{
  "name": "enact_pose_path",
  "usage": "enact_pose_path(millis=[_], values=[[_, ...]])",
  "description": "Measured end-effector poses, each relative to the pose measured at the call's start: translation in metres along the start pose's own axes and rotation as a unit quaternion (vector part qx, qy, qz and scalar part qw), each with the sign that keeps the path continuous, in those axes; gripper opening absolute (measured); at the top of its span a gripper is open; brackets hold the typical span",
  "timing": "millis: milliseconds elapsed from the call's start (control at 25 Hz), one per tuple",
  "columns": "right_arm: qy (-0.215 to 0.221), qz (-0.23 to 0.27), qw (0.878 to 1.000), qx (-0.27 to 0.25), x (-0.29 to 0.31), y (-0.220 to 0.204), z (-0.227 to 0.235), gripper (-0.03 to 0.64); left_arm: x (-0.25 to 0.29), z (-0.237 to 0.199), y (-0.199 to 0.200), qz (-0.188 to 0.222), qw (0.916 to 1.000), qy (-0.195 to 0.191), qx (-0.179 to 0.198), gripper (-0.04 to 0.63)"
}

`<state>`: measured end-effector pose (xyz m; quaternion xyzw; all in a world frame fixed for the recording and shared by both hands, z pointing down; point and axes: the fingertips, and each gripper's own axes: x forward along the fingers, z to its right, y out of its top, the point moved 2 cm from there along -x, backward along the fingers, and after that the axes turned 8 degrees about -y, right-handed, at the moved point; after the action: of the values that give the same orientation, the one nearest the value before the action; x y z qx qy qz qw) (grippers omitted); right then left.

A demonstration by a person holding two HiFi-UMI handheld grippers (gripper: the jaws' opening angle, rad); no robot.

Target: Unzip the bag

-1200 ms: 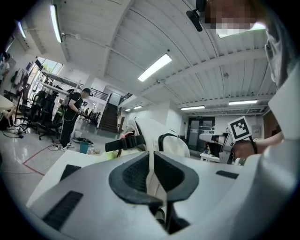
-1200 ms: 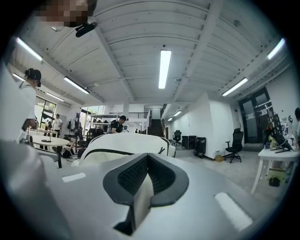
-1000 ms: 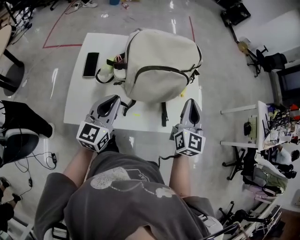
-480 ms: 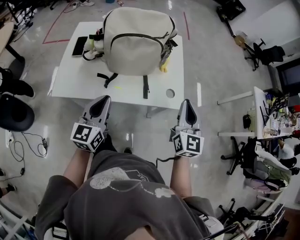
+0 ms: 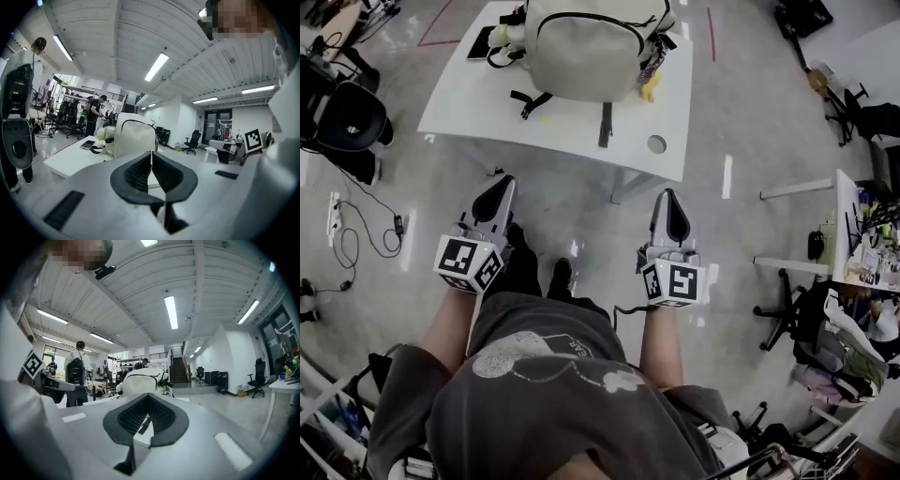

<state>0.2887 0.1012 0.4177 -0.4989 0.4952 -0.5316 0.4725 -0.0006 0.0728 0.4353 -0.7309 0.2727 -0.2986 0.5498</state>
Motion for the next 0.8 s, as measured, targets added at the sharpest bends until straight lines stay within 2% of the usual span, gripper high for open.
enact_pose_path(millis=[200,520,800], values=[[0.039,-0.009,0.999,-0.012,-0.005,-0.012,-0.024,-0.002,-0.015,0.004,-0.008,-0.005,0.9999,0.013,-0.007,0.017],[0.057,-0.020,0.998,-0.027,-0.014,-0.015,-0.062,-0.002,-0.026,0.009,-0.009,0.007,0.9998,-0.011,-0.016,0.017],[0.050,-0.029,0.998,-0.036,-0.059,-0.013,-0.114,-0.002,-0.078,0.012,-0.010,0.007,0.9993,-0.032,-0.020,0.017]])
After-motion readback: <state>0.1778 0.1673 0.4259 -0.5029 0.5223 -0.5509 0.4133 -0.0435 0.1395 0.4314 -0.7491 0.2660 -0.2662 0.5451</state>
